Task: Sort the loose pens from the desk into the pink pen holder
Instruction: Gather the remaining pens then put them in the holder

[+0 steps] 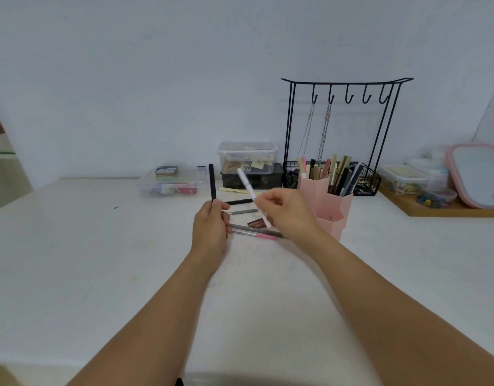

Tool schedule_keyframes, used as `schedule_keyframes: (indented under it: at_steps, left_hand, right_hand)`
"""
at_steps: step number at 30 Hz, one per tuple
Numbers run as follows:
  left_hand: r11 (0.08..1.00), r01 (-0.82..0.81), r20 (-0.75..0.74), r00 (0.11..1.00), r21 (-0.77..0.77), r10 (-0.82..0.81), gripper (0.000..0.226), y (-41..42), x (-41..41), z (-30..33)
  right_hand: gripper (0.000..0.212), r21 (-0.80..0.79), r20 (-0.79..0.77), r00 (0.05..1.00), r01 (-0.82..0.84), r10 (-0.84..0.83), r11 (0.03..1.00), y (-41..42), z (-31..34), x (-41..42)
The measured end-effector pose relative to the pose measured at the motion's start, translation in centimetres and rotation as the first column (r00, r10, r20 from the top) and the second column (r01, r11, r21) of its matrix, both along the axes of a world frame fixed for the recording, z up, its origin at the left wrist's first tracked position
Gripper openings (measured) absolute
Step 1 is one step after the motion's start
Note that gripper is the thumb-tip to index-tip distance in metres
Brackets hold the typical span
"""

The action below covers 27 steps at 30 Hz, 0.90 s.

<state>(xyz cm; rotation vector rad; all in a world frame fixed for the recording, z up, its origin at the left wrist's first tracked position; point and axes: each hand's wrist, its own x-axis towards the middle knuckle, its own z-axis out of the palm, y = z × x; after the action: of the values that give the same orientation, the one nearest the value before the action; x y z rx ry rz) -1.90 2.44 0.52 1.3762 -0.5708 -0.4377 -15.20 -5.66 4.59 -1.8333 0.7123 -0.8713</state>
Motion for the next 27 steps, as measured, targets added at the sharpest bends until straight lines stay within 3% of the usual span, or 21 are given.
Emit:
schedule_keyframes:
  at_steps: [4, 10, 14, 18, 20, 23, 27]
  left_hand:
    - [0.994, 0.108, 0.060, 0.992, 0.015, -0.108, 0.031, 0.3, -0.4, 0.2]
    - [0.976, 0.197, 0.273, 0.938, 0.093, -0.215, 0.038, 0.2, -0.6, -0.5]
    - [0.979, 0.168, 0.378, 0.904, 0.113, -0.199, 0.042, 0.0, -0.8, -0.7]
    - [0.992, 0.073, 0.372, 0.922, 0.104, -0.107, 0.036, 0.0, -0.6, -0.6]
    - [0.996, 0.001, 0.325, 0.945, 0.090, -0.031, 0.042, 0.1, -0.4, -0.5]
    - [0.996, -0.075, 0.149, 0.987, 0.048, 0.068, 0.043, 0.0, 0.0, -0.3]
    - [0.997, -0.083, -0.062, 0.995, 0.001, 0.083, 0.040, -0.1, 0.5, -0.3]
  right_hand:
    - [0.014, 0.358, 0.227, 0.972, -0.146, 0.066, 0.922, 0.5, -0.9, 1.2]
    - [0.015, 0.352, 0.225, 0.966, -0.201, 0.126, 0.914, 1.7, -2.4, 2.4]
    - [0.010, 0.200, 0.165, 0.981, -0.134, 0.101, 0.971, 1.6, -2.6, 2.0]
    - [0.012, 0.037, 0.038, 0.990, -0.134, 0.133, 0.990, 1.3, -1.9, 1.6]
    - [0.009, -0.168, -0.092, 0.992, -0.100, 0.086, 0.981, 0.9, -1.7, 1.4]
    - [0.028, -0.445, -0.427, 0.902, -0.149, -0.063, 0.883, -0.1, -1.7, 0.7]
    - [0.017, -0.423, -0.596, 0.800, -0.245, -0.064, 0.872, -1.0, -1.2, -0.3]
